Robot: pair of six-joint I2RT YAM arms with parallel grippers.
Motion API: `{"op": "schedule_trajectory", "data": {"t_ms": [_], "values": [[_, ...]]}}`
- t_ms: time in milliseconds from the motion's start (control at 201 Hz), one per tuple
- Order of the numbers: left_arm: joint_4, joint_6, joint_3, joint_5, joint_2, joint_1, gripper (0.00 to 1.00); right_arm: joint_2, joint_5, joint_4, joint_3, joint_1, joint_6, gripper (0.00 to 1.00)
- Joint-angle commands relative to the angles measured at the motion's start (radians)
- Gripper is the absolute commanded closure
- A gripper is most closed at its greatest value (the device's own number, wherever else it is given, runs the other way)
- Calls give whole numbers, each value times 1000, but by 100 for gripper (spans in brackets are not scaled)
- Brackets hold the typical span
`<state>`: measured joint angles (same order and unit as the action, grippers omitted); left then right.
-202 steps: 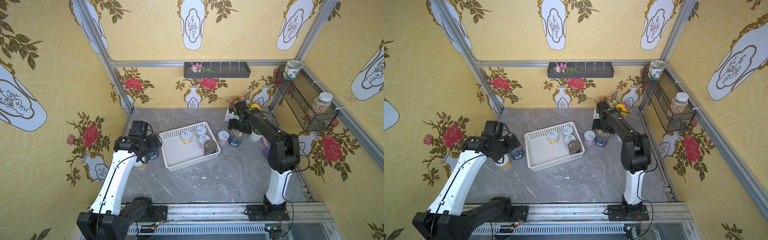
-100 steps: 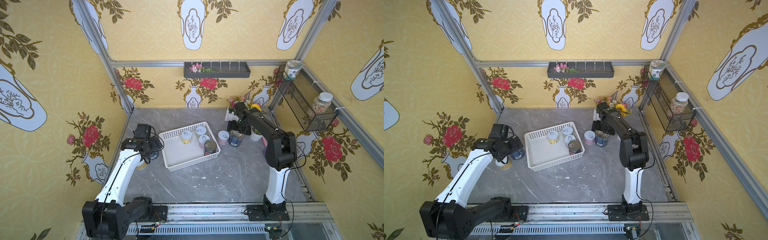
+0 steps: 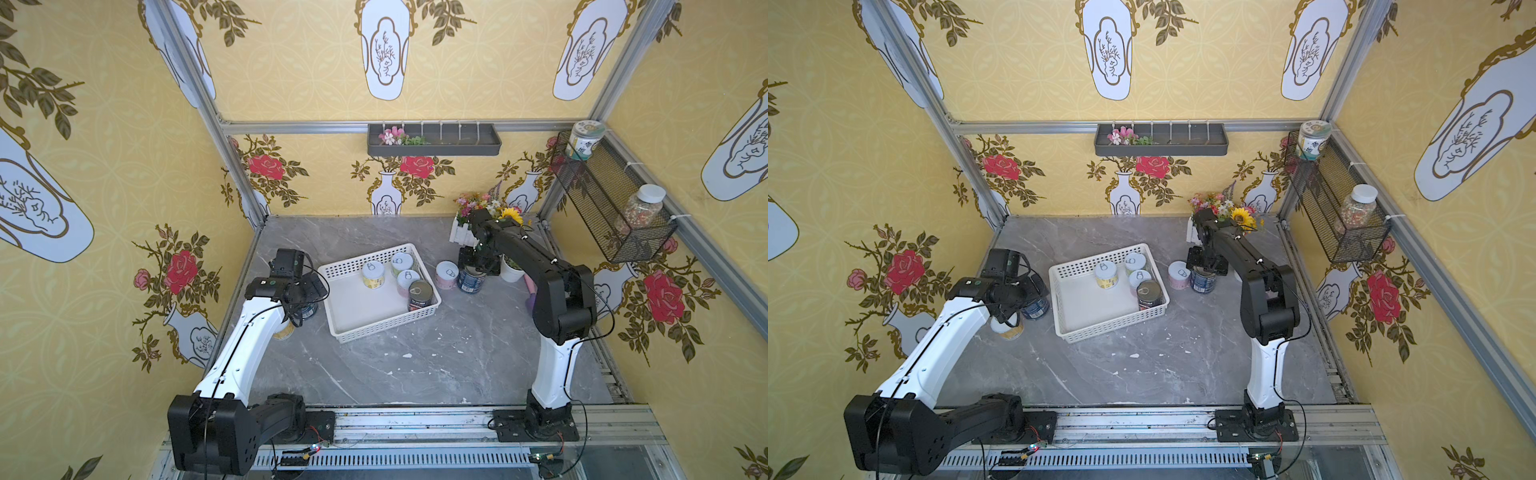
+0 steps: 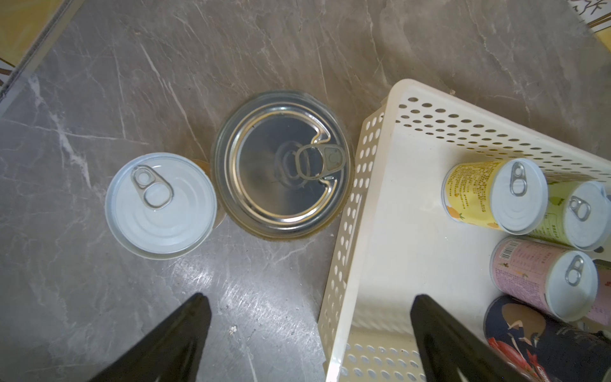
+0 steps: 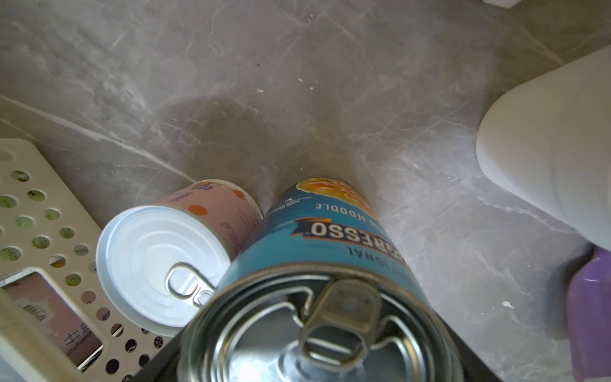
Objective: Put the canned food in the basket
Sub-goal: Pick up the canned food from the center of the board, then place the canned food in the basket.
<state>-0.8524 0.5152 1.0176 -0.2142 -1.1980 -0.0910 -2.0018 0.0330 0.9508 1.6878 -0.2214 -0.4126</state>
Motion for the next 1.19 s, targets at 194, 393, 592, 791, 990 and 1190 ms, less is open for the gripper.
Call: {"op": "schedule_trajectory", "data": {"t_ms": [194, 393, 592, 791, 990, 1190], "values": [[24, -10, -8, 27, -4, 0, 0, 68, 119, 66, 27, -45, 5, 26], [27, -11, -12, 39, -1, -1, 0, 183, 187, 126, 75, -134, -3, 27], [30, -11, -16, 45, 5, 0, 0, 278, 227, 212, 192, -261, -23, 27], [34, -12, -19, 53, 5, 0, 0, 329, 254, 268, 305, -420, -48, 28], [35, -12, -21, 58, 2, 0, 0, 343, 238, 222, 334, -614, -68, 28], [35, -13, -20, 63, 3, -1, 0, 277, 245, 187, 364, -746, -78, 28]]}}
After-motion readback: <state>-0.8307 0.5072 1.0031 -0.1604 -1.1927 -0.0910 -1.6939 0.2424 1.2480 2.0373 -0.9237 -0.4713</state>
